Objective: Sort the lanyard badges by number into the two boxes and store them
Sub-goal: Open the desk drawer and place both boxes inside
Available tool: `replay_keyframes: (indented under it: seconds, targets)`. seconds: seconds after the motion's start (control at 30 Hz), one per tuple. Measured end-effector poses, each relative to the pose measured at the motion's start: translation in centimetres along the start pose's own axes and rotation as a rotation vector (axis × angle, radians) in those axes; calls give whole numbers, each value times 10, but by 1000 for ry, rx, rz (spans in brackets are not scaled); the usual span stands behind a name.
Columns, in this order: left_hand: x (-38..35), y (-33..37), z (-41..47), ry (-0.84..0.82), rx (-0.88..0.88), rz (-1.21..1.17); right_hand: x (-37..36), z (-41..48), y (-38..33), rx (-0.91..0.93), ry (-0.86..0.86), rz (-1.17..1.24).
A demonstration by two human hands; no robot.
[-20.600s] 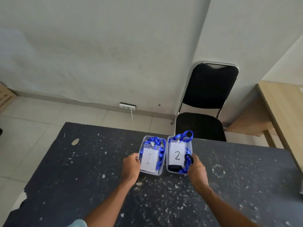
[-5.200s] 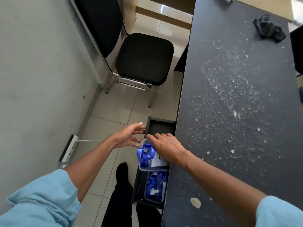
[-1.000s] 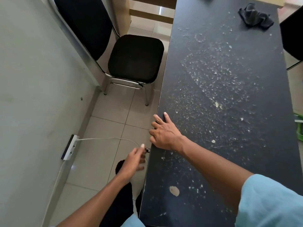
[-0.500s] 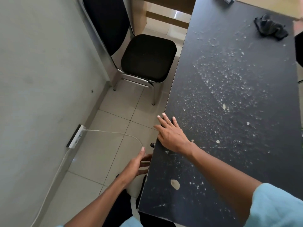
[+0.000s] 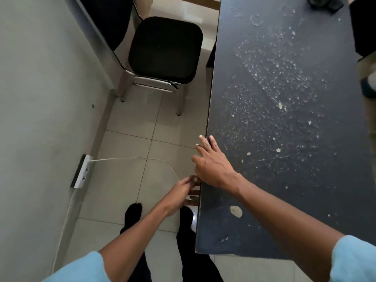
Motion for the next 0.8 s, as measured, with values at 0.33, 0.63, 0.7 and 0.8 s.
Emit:
replay_keyframes:
  seconds: [0.33,0.63,0.7,0.8]
  targets:
    - [8,-18,22,-121,-83,65,-2,4,-2,-149,160,230]
    - [-3,-2,45,-192,93,175,-6,-30,28,-259,86,550]
    - [-3,9,44,-177,105,148,-8,-35,34,-249,91,533]
    - [-2,34,41,-49,64,70,-11,-43,37,-238,83,520]
Point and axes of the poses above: each hand's wrist, its own z-axis towards the middle knuckle, its own x-axis out of the back of the hand, y = z × x, the point moved 1 cm from there along z, towards the middle knuckle, and after that the axes turned 10 degrees about -y, right-handed, at the moved point
